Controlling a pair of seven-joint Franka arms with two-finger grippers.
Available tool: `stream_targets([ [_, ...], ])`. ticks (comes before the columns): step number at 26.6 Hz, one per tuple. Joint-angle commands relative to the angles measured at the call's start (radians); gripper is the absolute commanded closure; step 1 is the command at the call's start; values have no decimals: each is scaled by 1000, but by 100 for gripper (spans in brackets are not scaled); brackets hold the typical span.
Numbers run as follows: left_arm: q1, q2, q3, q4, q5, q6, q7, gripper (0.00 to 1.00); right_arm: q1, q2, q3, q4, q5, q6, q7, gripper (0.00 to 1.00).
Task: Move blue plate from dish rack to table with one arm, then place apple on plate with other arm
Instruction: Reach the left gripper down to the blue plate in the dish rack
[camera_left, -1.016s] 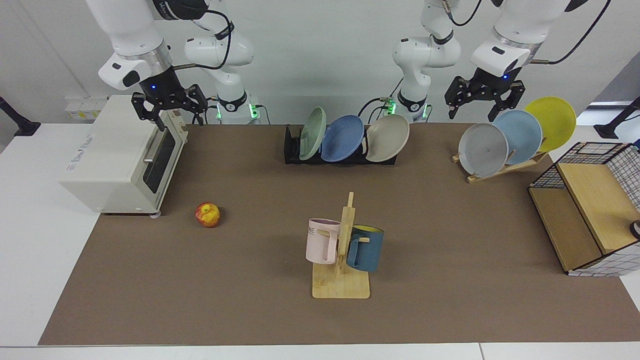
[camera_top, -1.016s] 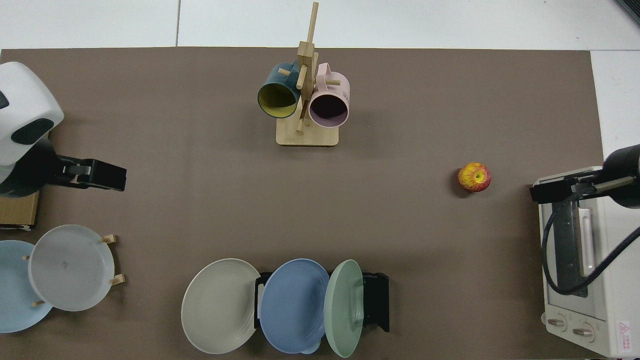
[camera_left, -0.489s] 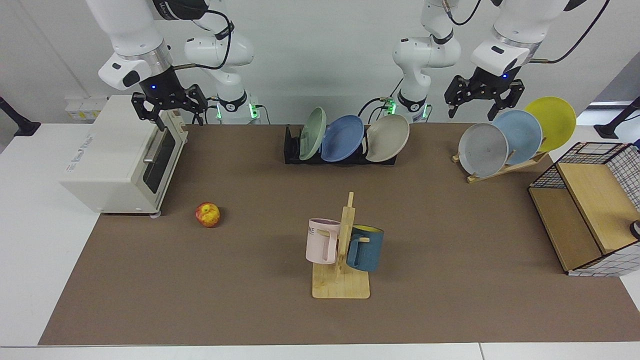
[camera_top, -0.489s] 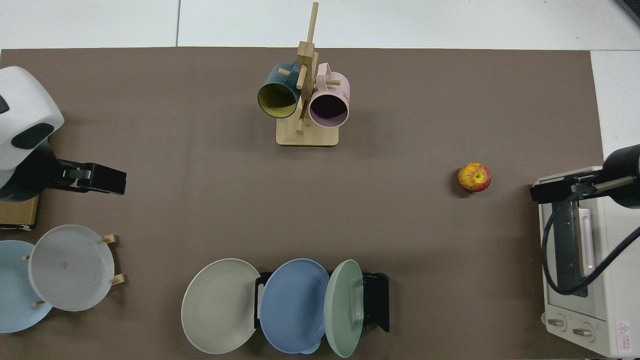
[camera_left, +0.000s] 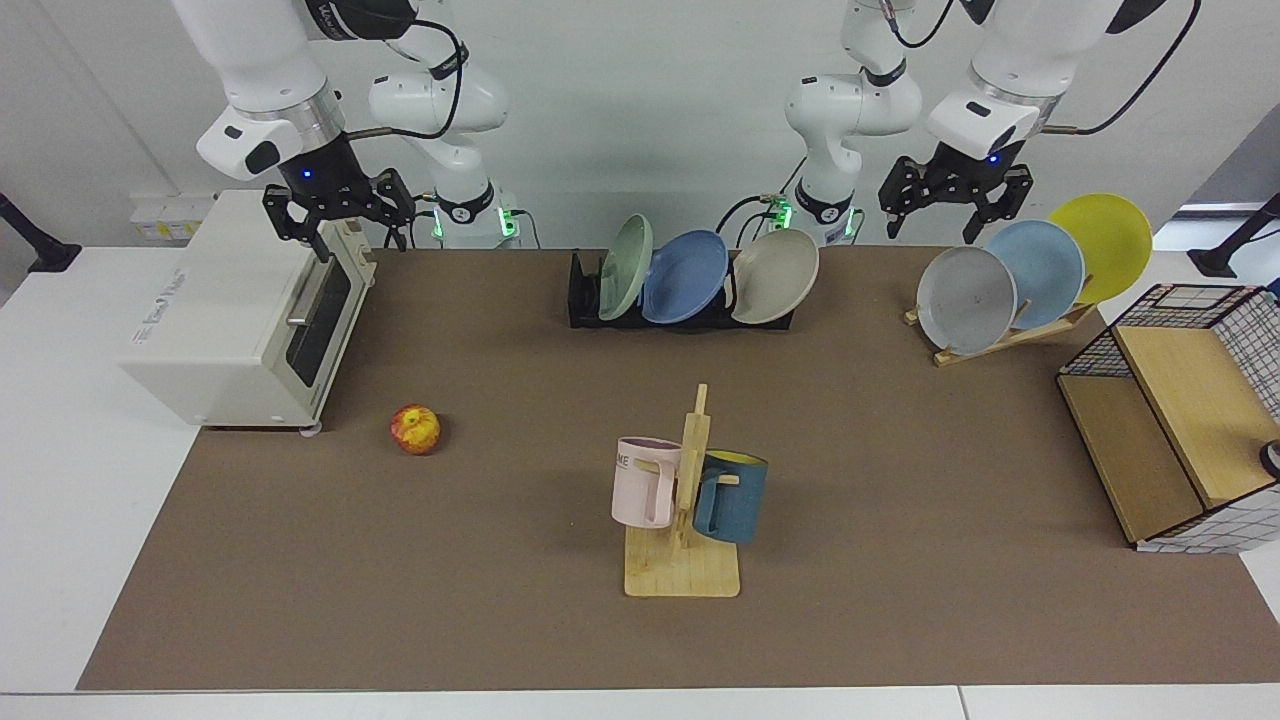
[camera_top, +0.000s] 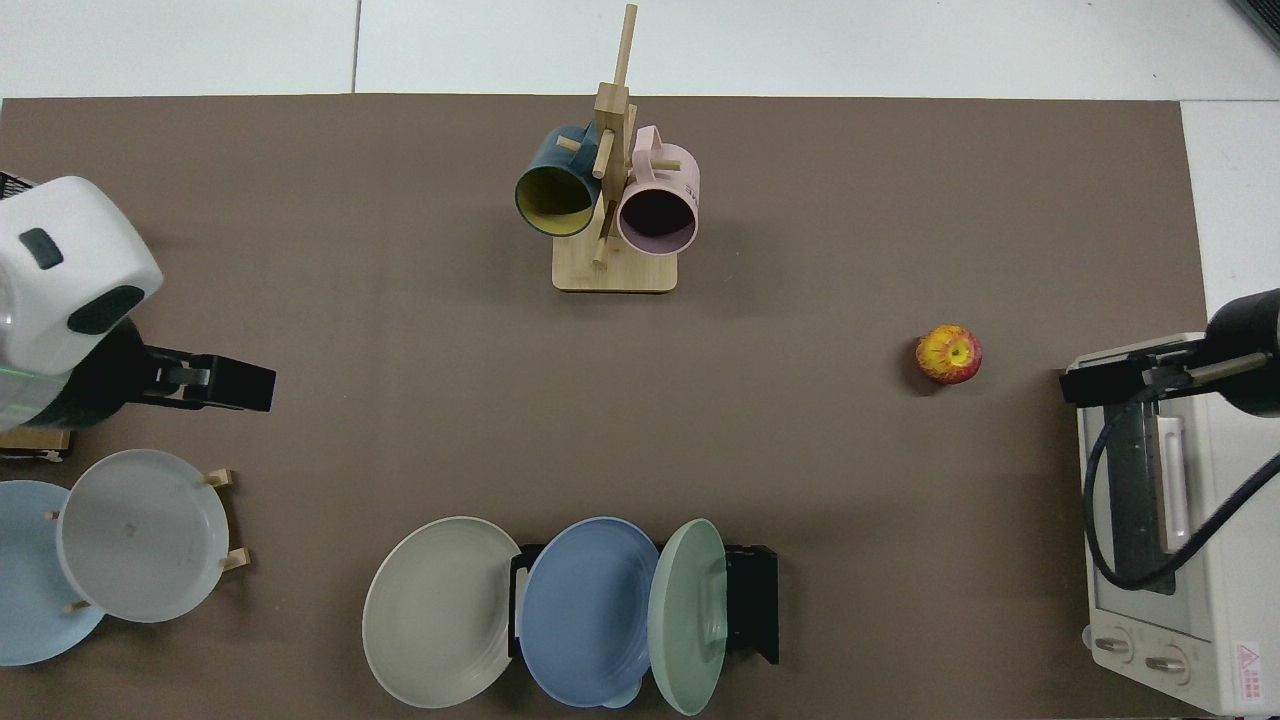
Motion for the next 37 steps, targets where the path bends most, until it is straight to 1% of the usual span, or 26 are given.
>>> stream_targets([
  [1, -17, -67, -4, -149, -38, 78, 10, 0, -12, 4, 8, 14, 0, -18, 19, 0],
  [3, -22, -67, -9, -179, -51, 90, 10, 0, -12, 4, 8, 14, 0, -18, 17, 0],
  [5, -43, -69, -20, -228, -73, 119, 9, 0, -12, 4, 9, 14, 0, -18, 17, 0],
  [8, -89, -84, -27, -340, -76, 231, -7, 0, -12, 4, 9, 14, 0, -18, 17, 0],
  [10, -109, -122, -29, -414, -88, 300, -2, 0, -12, 4, 8, 14, 0, -18, 17, 0],
  [12, -111, -157, -29, -484, -117, 339, 9, 0, -12, 4, 8, 14, 2, -18, 17, 0],
  [14, -114, -167, -30, -530, -154, 354, 13, 0, -12, 4, 9, 14, 0, -18, 17, 0],
  [17, -155, -165, -36, -592, -188, 421, 13, 0, -12, 4, 9, 14, 0, -18, 17, 0],
  [23, -226, -174, -38, -670, -286, 455, 15, 0, -12, 4, 9, 14, 0, -18, 17, 0],
  [26, -282, -171, -40, -736, -314, 538, 12, 0, -12, 4, 9, 14, 0, -18, 19, 0],
  [30, -341, -165, -47, -813, -332, 632, 4, 0, -12, 4, 9, 14, 0, -18, 17, 0],
  [32, -355, -161, -50, -827, -341, 649, 3, 0, -12, 4, 9, 15, 2, -18, 17, 0],
  [36, -361, -150, -75, -833, -360, 652, -14, 1, -12, 4, 9, 14, 0, -18, 17, 0],
  [37, -361, -150, -76, -833, -360, 652, -25, 7, -12, 4, 8, 15, 0, -18, 17, 0],
])
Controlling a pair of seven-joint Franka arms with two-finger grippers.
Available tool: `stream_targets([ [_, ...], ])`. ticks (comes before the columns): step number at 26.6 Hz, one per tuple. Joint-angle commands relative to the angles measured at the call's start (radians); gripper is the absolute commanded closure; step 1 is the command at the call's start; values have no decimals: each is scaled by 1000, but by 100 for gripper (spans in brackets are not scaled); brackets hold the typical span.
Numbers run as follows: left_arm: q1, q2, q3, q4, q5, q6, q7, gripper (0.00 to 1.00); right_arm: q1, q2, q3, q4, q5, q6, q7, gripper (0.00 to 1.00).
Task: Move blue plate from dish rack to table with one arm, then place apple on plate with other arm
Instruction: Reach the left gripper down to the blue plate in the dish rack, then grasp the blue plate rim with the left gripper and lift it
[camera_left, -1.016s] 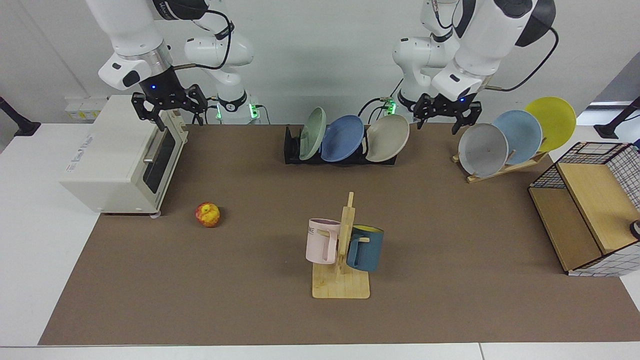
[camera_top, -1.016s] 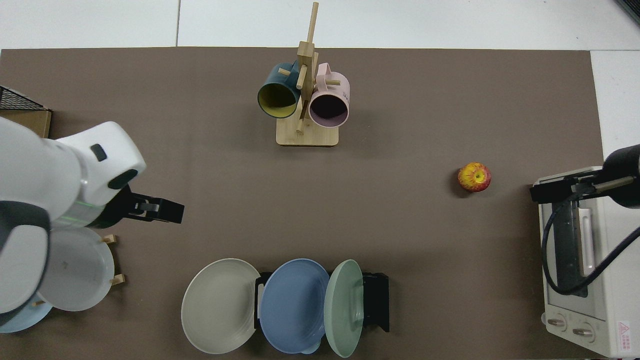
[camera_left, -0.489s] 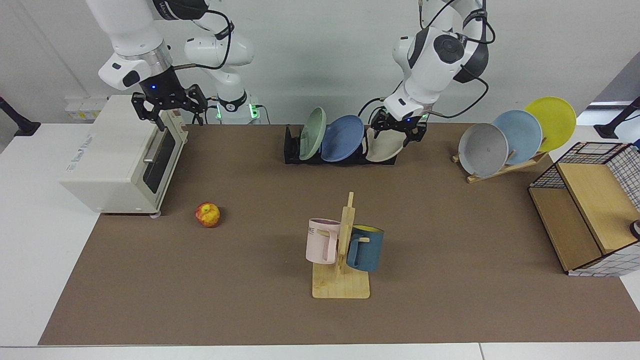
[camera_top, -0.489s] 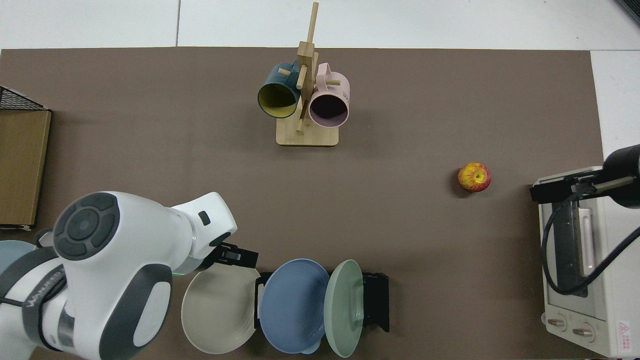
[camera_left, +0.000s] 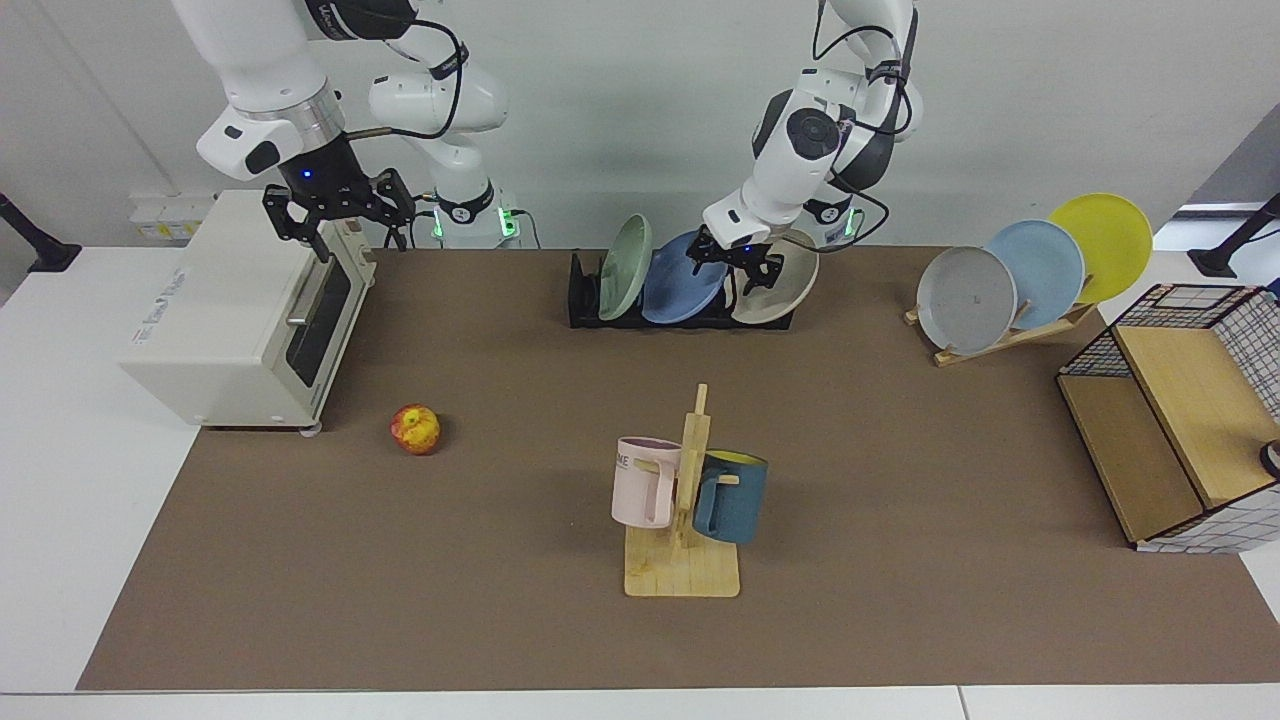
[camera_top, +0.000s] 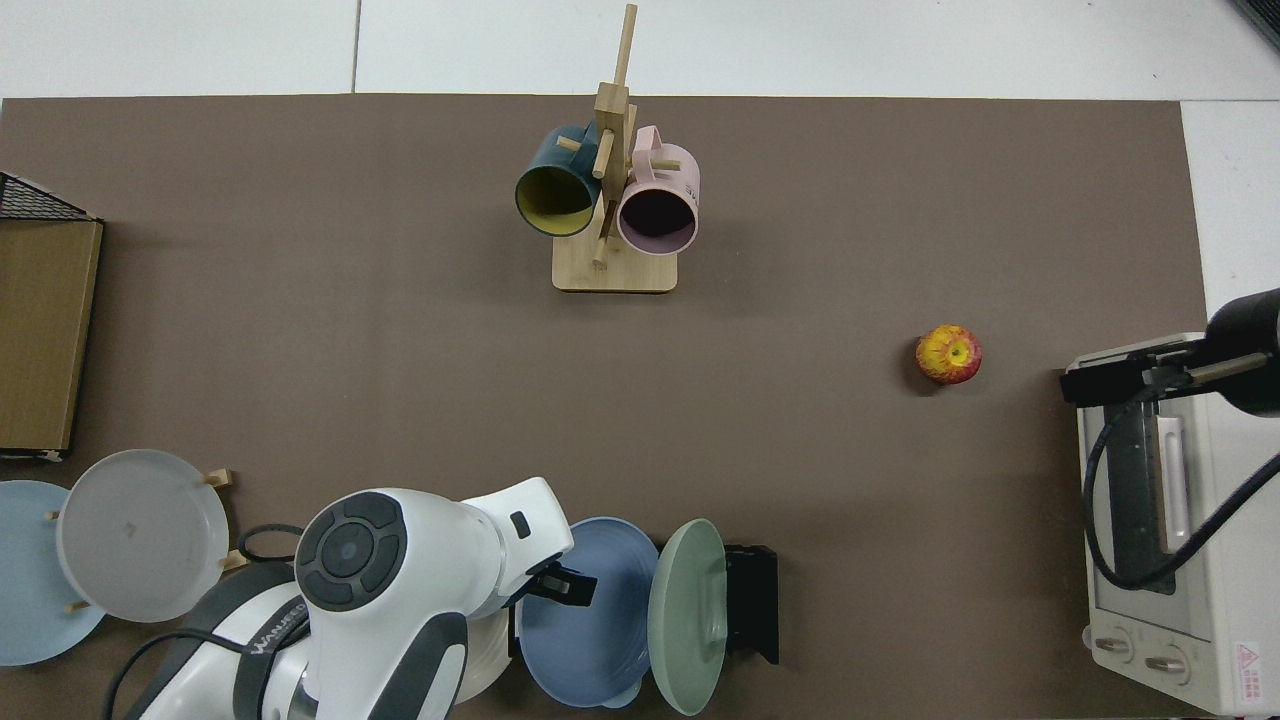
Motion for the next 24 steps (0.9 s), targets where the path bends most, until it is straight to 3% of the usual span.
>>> stream_targets([
  [1, -16, -17, -5, -30, -23, 29, -30, 16, -12, 4, 9, 14, 0, -18, 17, 0],
  [4, -16, -16, -7, -25, -23, 21, -45, 44, -12, 4, 9, 15, 0, -18, 17, 0],
  [6, -16, -16, -7, -22, -21, 4, -51, 57, -12, 4, 9, 14, 0, -18, 17, 0],
  [9, -16, -17, -7, -7, -15, -40, -88, 100, -12, 4, 9, 14, 0, -18, 17, 0],
  [24, 13, -34, 6, 125, 49, -220, -109, 100, -12, 4, 9, 14, 0, -18, 17, 0],
])
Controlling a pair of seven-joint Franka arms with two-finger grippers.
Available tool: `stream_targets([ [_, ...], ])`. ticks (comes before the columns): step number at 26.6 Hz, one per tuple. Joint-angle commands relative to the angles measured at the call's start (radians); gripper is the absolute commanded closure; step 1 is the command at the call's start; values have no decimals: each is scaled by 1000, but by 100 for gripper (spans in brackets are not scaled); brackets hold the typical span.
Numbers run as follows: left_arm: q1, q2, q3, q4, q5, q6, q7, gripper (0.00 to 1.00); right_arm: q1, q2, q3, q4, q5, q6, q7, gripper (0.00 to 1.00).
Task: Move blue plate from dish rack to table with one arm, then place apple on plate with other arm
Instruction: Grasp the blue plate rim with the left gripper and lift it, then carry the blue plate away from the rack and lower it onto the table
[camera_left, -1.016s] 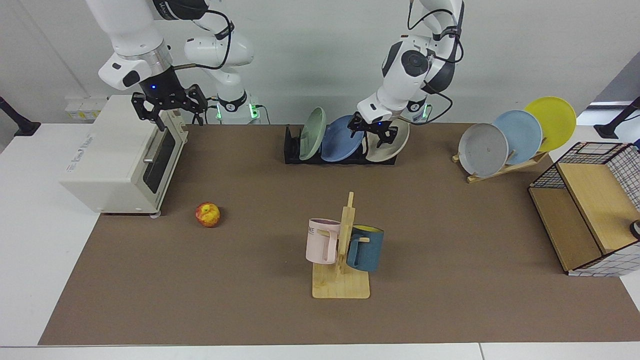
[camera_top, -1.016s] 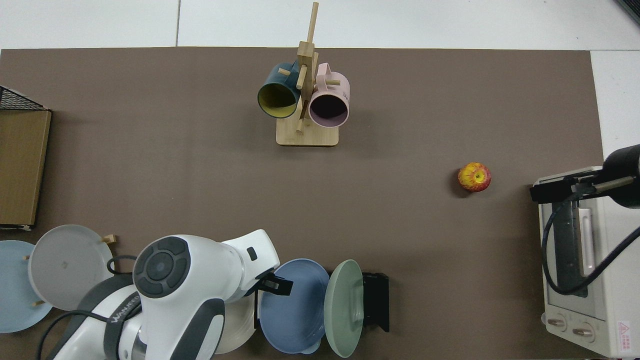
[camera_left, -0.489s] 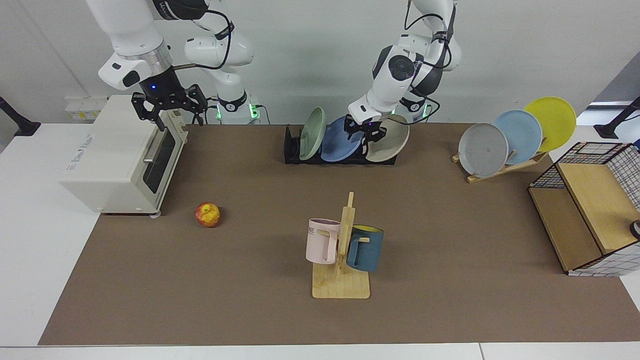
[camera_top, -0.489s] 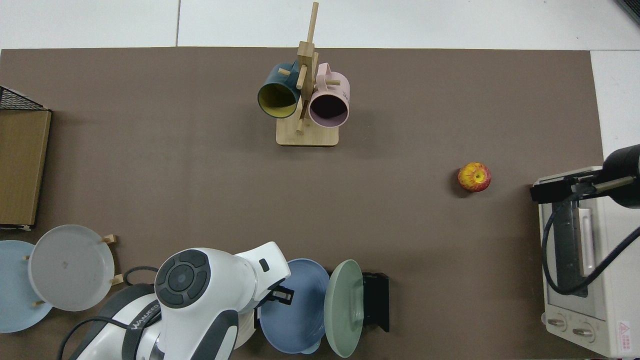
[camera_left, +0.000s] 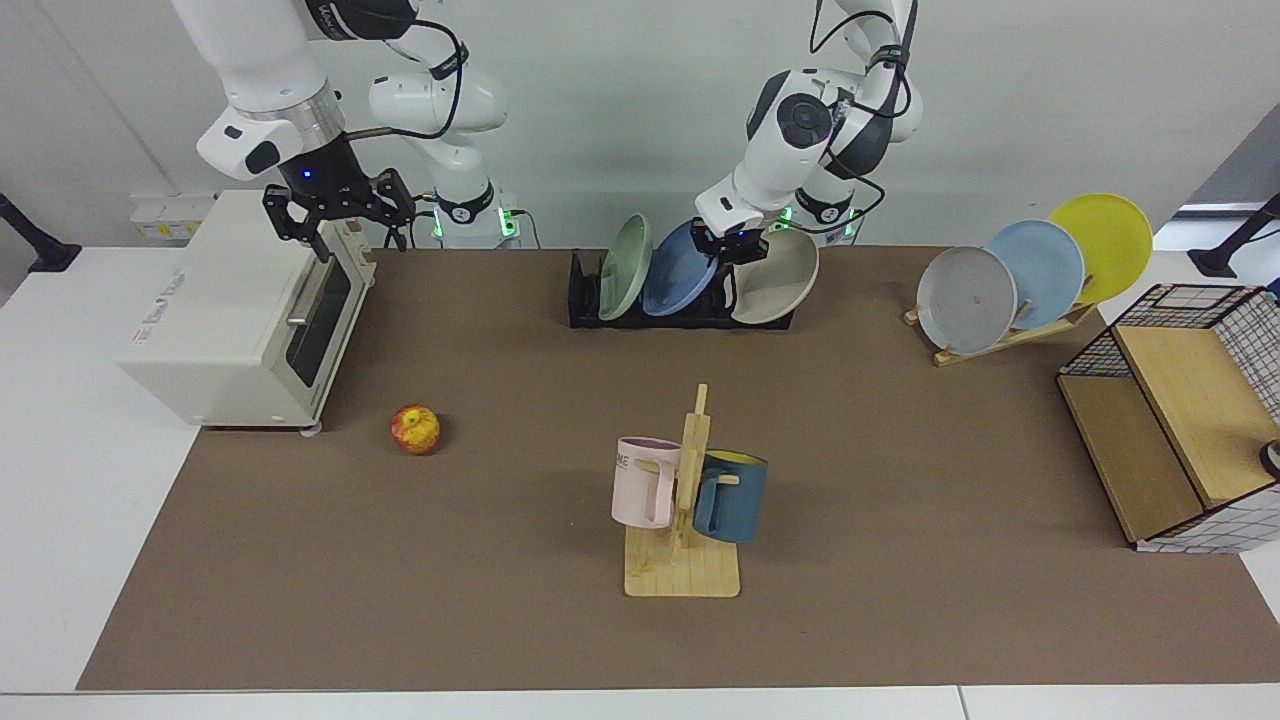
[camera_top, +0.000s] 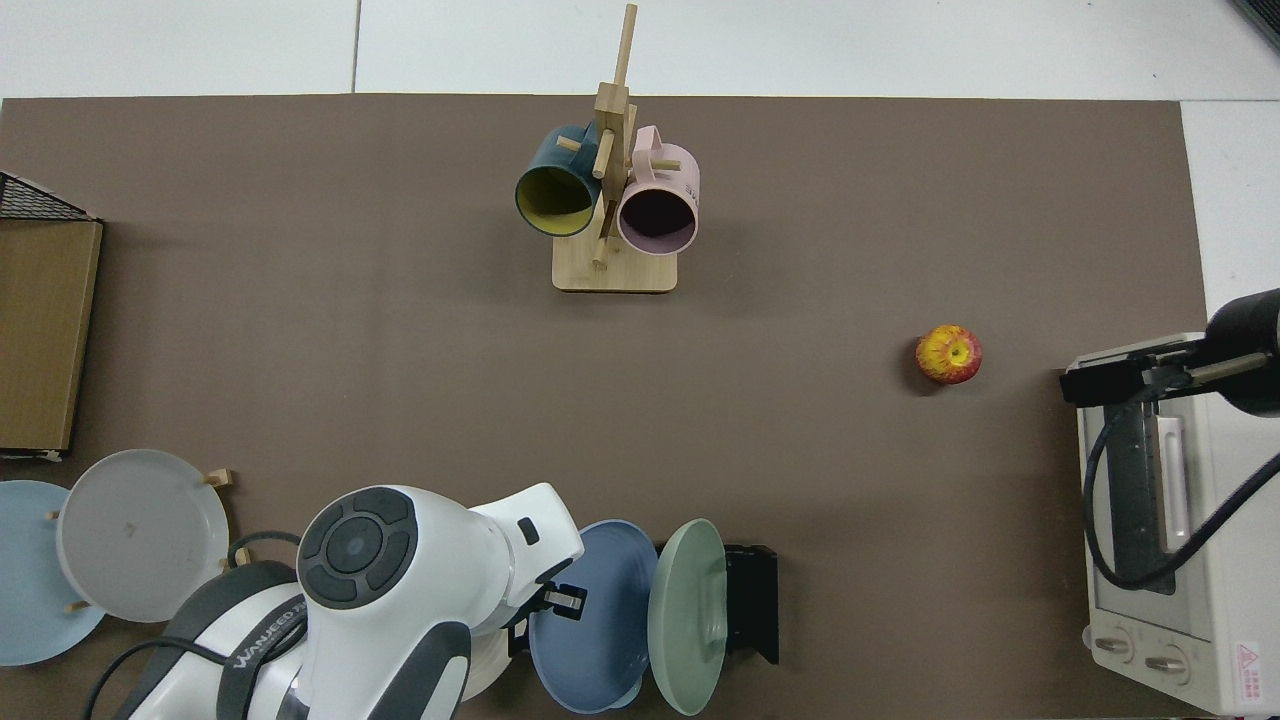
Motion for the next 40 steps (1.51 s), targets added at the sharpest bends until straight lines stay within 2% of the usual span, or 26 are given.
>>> stream_targets([
  [1, 23, -11, 10, 71, 57, -78, -16, 100, -12, 4, 9, 14, 0, -18, 17, 0],
  [10, 137, 47, 10, 183, 79, -63, -2, 100, -12, 4, 9, 14, 0, -18, 17, 0],
  [21, 221, 142, 12, 275, 59, 80, 37, 100, -12, 4, 9, 14, 0, -18, 17, 0],
  [26, 278, 205, 10, 295, -88, 114, 194, 100, -12, 4, 9, 14, 0, -18, 17, 0],
  [35, 319, 334, 3, 298, -184, 232, 421, 100, -12, 4, 9, 14, 0, -18, 17, 0],
  [40, 332, 357, -4, 295, -265, 235, 462, 100, -12, 4, 9, 14, 0, -18, 17, 0],
])
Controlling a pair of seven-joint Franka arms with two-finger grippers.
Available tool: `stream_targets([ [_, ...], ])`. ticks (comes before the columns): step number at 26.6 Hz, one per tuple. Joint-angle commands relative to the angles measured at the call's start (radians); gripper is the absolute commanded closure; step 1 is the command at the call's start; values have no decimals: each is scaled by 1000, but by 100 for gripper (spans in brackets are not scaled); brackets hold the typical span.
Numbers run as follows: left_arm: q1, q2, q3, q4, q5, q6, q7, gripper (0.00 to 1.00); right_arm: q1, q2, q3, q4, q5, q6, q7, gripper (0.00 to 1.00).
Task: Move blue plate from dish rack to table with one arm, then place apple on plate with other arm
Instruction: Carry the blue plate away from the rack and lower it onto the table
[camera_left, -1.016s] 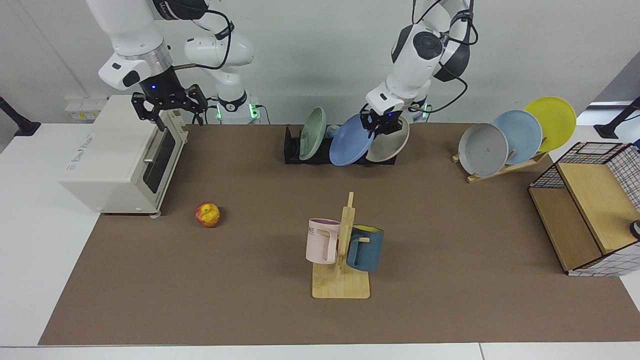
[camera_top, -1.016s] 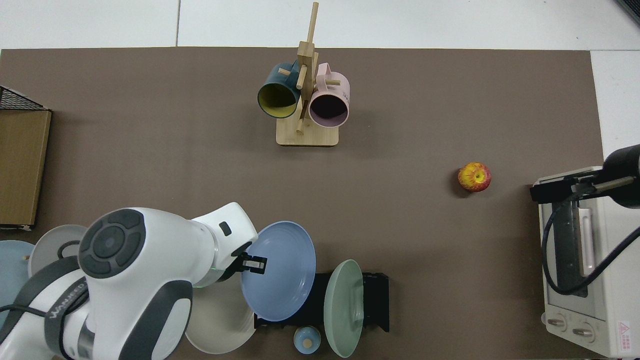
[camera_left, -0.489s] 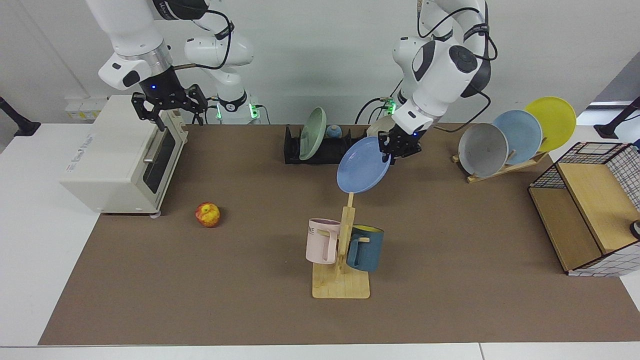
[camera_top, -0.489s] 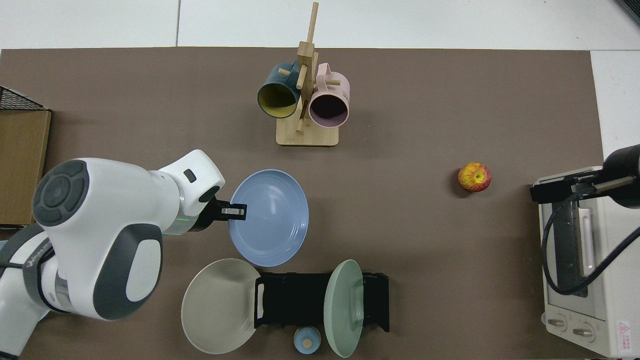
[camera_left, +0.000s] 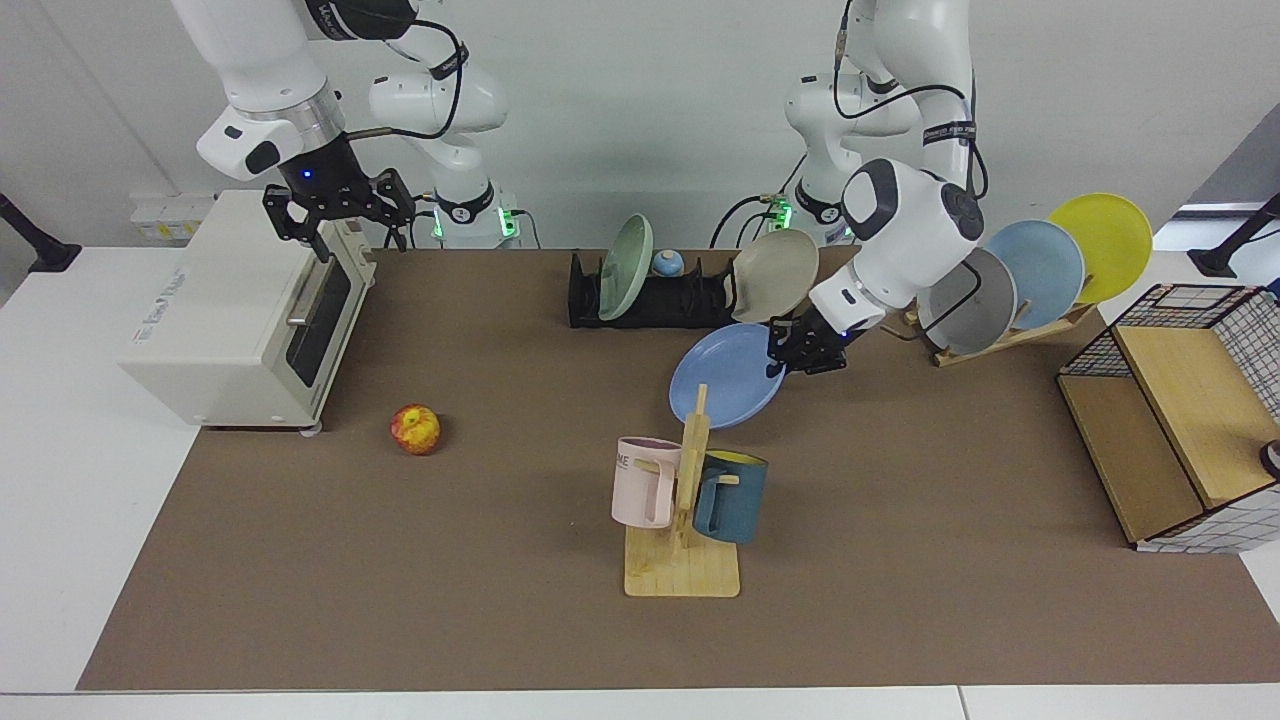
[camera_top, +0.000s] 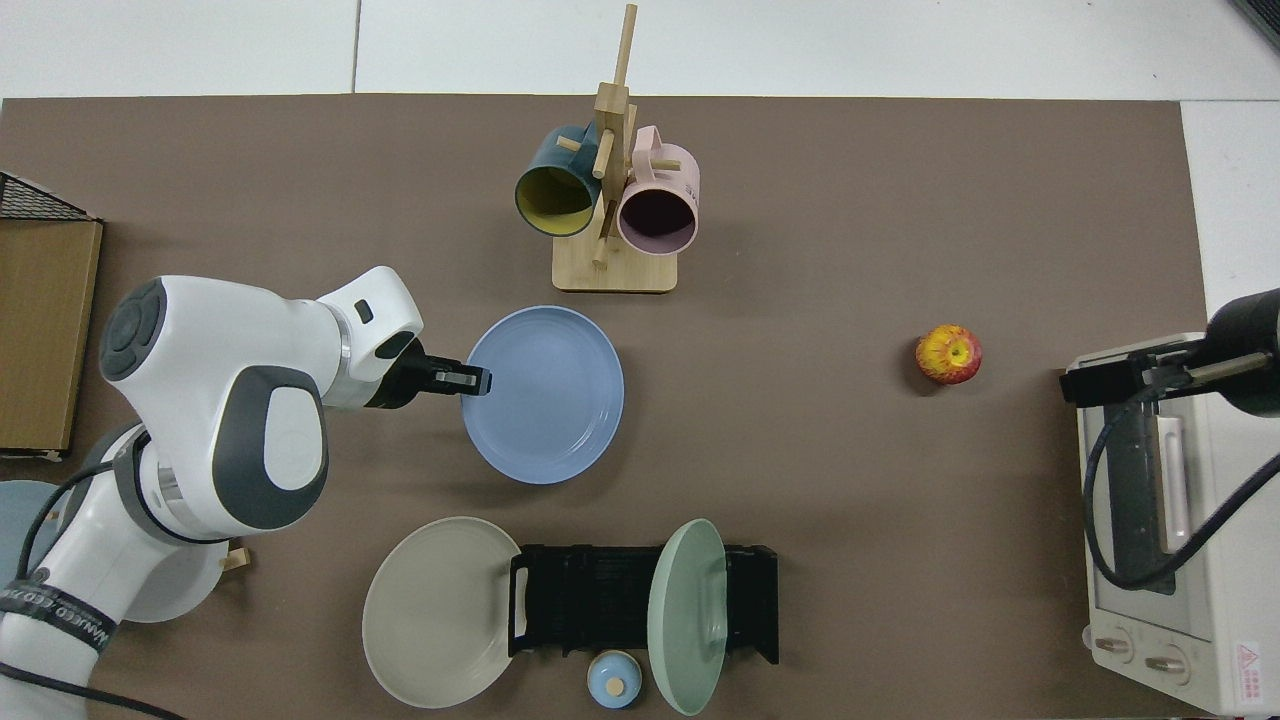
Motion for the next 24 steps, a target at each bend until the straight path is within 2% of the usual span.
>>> stream_targets([
  [1, 20, 35, -18, 25, -82, 9, 42, 100, -12, 4, 8, 14, 0, -18, 17, 0],
  [6, 24, 51, -36, 23, -145, 37, 40, 100, -12, 4, 9, 14, 0, -18, 17, 0],
  [13, -7, 55, -41, 16, -153, 75, 20, 100, -12, 4, 9, 14, 0, -18, 17, 0],
  [24, -9, 78, -72, 27, -148, 106, -113, 100, -46, 4, 0, 14, -9, -18, 14, 0],
])
